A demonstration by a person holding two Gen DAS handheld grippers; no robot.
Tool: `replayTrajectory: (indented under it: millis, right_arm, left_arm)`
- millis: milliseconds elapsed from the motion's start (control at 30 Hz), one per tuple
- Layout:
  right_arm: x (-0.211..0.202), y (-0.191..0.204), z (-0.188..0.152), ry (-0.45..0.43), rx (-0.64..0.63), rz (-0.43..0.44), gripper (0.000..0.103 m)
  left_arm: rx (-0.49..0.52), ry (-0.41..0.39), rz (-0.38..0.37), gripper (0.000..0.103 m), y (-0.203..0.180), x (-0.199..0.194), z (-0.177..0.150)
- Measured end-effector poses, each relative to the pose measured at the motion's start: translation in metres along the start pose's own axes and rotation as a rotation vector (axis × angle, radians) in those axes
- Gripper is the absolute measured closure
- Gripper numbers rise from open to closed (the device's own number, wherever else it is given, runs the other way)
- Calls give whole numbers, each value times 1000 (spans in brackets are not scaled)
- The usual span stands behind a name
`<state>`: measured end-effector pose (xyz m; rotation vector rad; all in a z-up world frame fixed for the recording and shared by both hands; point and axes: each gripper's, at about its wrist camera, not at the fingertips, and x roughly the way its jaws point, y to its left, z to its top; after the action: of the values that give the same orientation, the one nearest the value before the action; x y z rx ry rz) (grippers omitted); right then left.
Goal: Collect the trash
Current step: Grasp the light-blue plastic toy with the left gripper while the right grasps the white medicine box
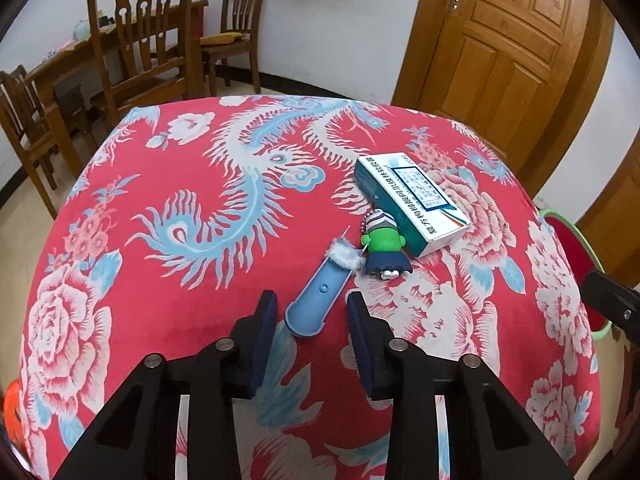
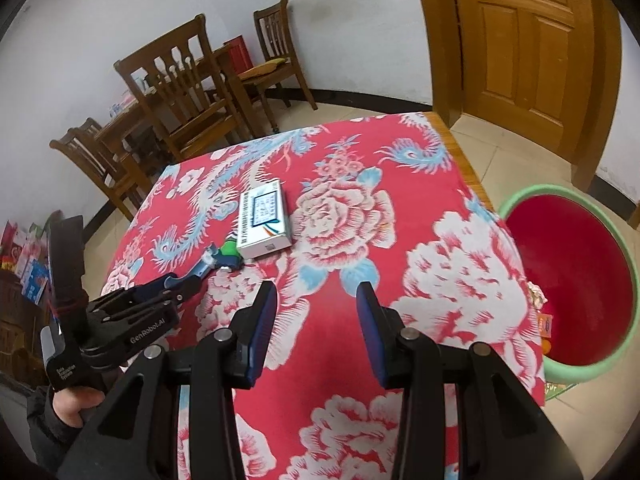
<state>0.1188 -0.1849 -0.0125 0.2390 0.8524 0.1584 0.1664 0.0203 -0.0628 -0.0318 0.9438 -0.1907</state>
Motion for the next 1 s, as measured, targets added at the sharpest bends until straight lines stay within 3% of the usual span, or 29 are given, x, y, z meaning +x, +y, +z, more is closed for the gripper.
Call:
replayTrajectory:
  millis: [200, 333, 600, 700, 1000]
  right_arm:
    - [11, 14, 8, 12, -38, 6, 60]
    - [20, 25, 13, 24, -65, 8, 60]
    - [49, 42, 24, 48, -125, -4, 48]
    - [65, 42, 32, 77, -140, -13, 37]
    - [95, 44, 39, 129, -175, -27, 36]
  left_arm:
    - [-3, 3, -19, 83, 2, 4, 0]
    - [-24, -12, -35, 83, 8, 2, 0]
    - [-159, -46, -58, 83, 34, -9, 4]
    - [-198, -50, -58, 83, 43, -10, 3]
    - [-242, -33, -51, 83, 52, -5, 2]
